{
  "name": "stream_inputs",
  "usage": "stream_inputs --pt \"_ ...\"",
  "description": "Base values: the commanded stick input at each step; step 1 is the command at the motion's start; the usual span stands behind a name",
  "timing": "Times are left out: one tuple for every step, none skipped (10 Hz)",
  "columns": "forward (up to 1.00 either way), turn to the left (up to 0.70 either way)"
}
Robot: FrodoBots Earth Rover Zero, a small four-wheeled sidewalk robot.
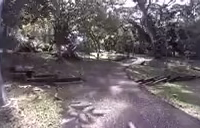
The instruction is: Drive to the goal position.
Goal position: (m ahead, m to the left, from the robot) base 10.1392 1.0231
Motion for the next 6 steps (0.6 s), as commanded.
stream_inputs --pt "0.00 0.00" --pt "0.00 0.00" --pt "0.00 0.00" --pt "0.00 0.00" --pt "0.00 0.00" --pt "0.00 0.00"
